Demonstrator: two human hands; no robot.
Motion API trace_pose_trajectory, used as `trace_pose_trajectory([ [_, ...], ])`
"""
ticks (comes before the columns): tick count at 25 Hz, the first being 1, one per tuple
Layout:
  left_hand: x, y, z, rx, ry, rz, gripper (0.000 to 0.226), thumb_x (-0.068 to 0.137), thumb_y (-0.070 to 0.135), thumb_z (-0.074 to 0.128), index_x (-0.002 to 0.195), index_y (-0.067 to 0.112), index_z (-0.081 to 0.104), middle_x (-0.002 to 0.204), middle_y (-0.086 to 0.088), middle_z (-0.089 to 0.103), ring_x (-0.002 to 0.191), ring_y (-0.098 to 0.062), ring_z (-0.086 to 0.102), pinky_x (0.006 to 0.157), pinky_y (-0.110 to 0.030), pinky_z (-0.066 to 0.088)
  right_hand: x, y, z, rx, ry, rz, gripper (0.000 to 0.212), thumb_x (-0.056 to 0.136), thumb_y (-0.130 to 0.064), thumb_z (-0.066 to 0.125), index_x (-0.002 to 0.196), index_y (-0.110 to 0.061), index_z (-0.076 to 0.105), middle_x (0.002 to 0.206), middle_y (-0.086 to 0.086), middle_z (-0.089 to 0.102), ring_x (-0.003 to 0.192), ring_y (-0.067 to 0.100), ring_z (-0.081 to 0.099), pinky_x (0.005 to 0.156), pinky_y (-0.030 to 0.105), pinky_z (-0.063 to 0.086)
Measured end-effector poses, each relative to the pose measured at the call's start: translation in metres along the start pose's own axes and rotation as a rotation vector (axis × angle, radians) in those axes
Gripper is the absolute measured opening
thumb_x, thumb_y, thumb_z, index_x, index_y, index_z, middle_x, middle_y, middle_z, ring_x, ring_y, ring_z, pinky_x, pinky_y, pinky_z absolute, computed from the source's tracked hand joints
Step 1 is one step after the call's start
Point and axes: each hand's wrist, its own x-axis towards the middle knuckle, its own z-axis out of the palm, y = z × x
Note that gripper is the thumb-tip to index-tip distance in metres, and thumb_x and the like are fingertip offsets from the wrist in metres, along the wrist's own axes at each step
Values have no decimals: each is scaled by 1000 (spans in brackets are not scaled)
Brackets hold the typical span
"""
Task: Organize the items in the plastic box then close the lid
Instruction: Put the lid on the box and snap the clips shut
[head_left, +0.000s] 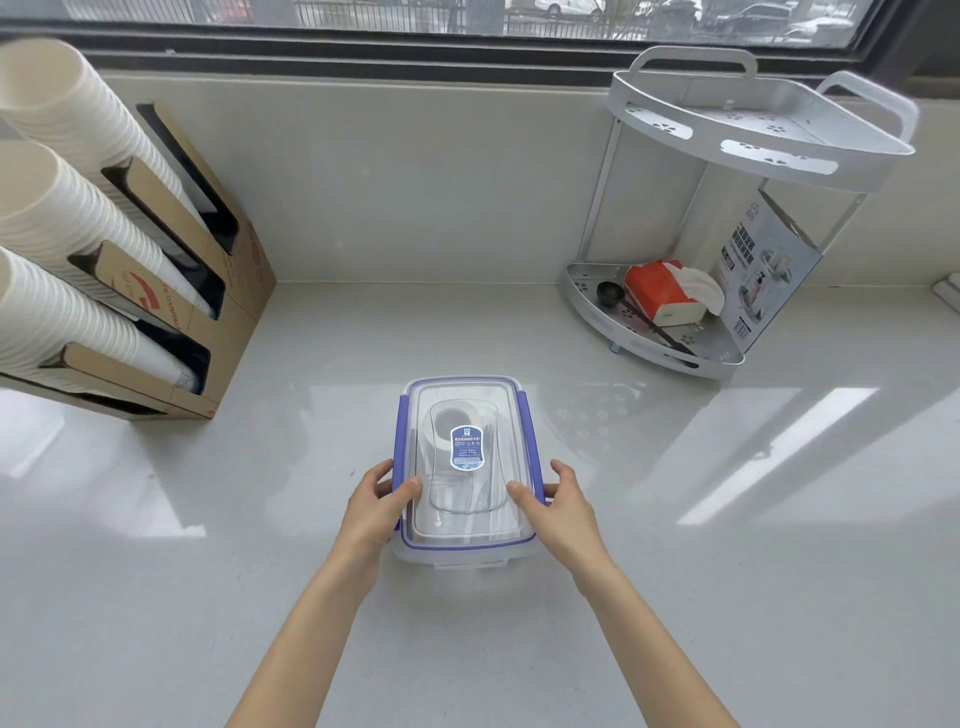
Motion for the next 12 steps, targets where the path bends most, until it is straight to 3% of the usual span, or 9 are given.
trace_pose_trajectory([
  [4,-14,1,0,-62,-105,-90,31,86,19,54,116,10,52,102,-5,62,79,-16,59,59,-27,51,-1,9,-7,119,17,0,39,85,-28,59,119,-10,52,99,3,58,84,16,55,75,25,44],
  [7,-23,7,6,-102,-144,-84,23,88,23,52,106,10,57,88,-2,63,76,-18,58,63,-29,50,-1,7,-19,144,52,-55,31,86,-24,56,102,2,60,81,14,54,70,17,45,66,27,37],
  [9,-28,16,12,-117,-170,-60,20,88,23,51,101,10,57,84,-2,62,74,-19,58,64,-30,49,-1,1,-32,149,66,-92,32,86,-24,55,99,5,60,91,33,57,75,17,44,71,30,35],
  [12,-36,35,24,-118,-225,7,19,88,24,51,100,10,56,87,-3,61,76,-19,59,64,-30,50,-5,-17,-58,169,65,-191,17,87,-23,56,94,-12,67,104,24,66,81,17,53,75,30,41],
])
